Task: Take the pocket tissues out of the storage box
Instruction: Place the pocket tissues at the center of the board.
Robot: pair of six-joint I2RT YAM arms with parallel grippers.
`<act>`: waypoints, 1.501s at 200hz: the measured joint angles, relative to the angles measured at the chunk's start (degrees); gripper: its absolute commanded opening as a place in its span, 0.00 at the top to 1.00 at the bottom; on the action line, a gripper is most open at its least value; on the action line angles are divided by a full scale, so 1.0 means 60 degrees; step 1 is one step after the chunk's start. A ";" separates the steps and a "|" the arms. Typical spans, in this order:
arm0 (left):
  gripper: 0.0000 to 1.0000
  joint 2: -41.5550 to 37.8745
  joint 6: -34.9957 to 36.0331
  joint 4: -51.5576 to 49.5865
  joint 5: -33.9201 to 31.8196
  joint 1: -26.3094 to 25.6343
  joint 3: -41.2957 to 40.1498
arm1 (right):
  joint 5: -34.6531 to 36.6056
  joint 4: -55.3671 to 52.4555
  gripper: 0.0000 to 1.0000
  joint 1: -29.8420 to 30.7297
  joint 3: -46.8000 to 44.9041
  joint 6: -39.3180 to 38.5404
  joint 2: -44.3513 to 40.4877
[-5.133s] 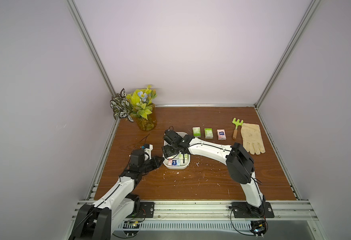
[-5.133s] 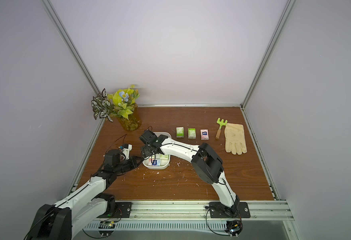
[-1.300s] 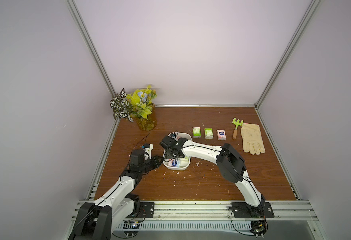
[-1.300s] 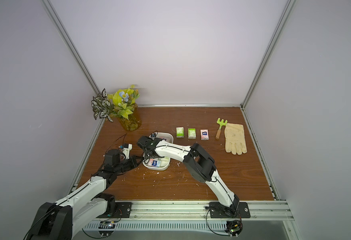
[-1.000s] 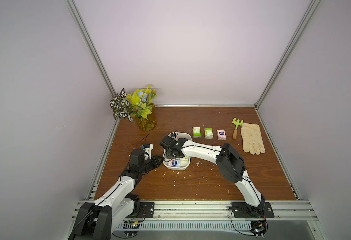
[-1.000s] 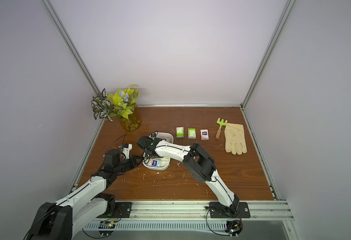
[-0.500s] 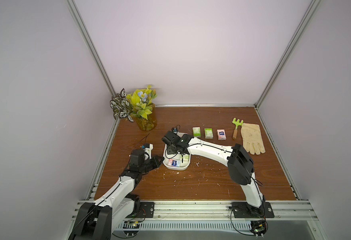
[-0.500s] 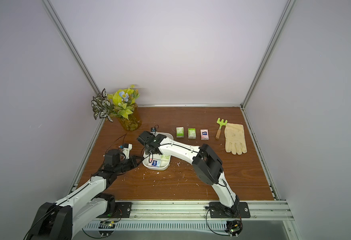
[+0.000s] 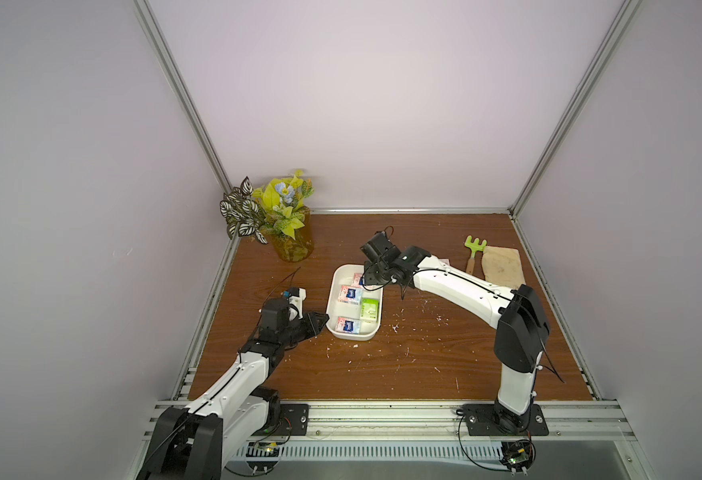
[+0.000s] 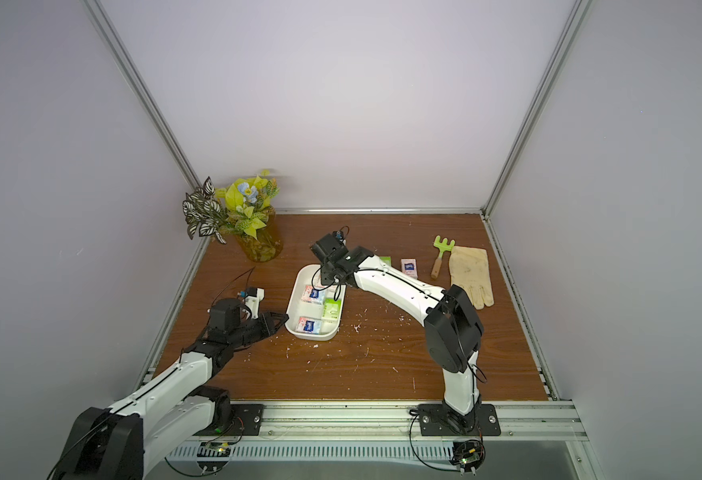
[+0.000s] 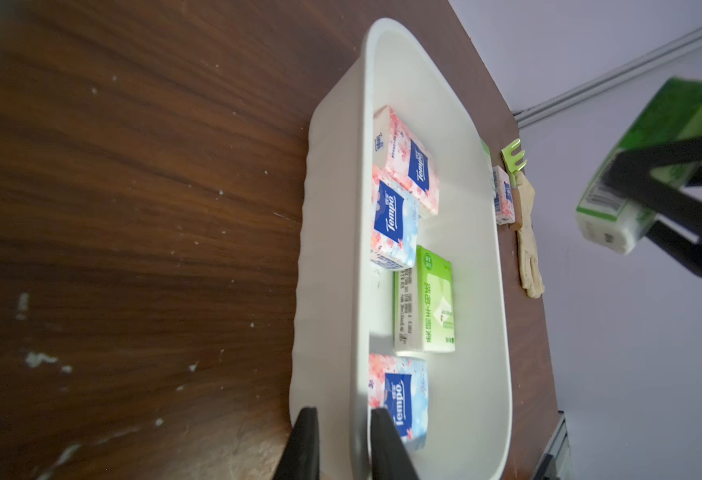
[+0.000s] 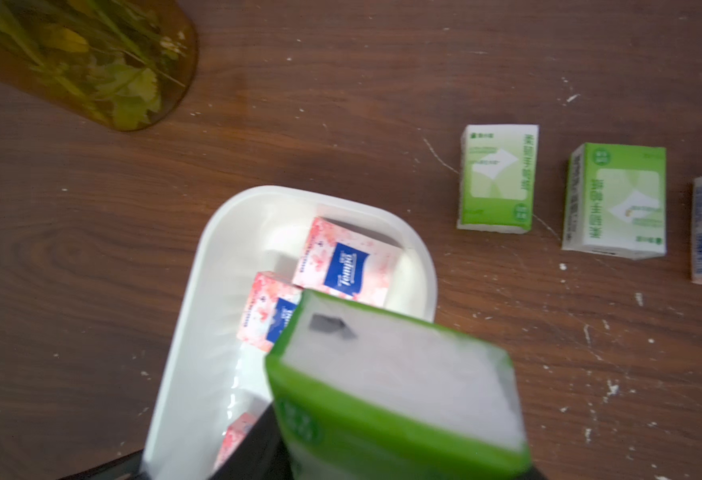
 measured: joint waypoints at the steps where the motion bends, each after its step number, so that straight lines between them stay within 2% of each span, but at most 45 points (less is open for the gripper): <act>1: 0.73 -0.0004 -0.0011 -0.0018 -0.0004 0.0000 0.0007 | -0.0011 0.0000 0.44 -0.0022 -0.0022 -0.0011 -0.0004; 36: 0.60 -0.0106 0.0197 -0.0514 -0.0342 0.0000 0.0481 | -0.0408 0.0007 0.44 -0.0758 -0.0947 -0.0543 -0.0164; 57: 0.57 -0.0109 0.0302 -0.0637 -0.0528 0.0000 0.0838 | -0.0736 0.0015 0.44 -0.0998 -0.1366 -0.0805 -0.0160; 115: 0.55 -0.0109 0.0474 -0.0685 -0.1071 0.0000 0.1548 | -0.1508 0.0251 0.44 -0.1275 -0.1694 -0.1195 -0.0004; 159: 0.52 -0.0109 0.0543 -0.0710 -0.1184 0.0051 0.1606 | -0.2047 0.0437 0.44 -0.1446 -0.1694 -0.1377 0.0710; 300: 0.50 -0.0237 0.0597 -0.0852 -0.1180 0.0368 0.1592 | -0.2346 0.0849 0.40 -0.1694 -0.1694 -0.1559 0.1457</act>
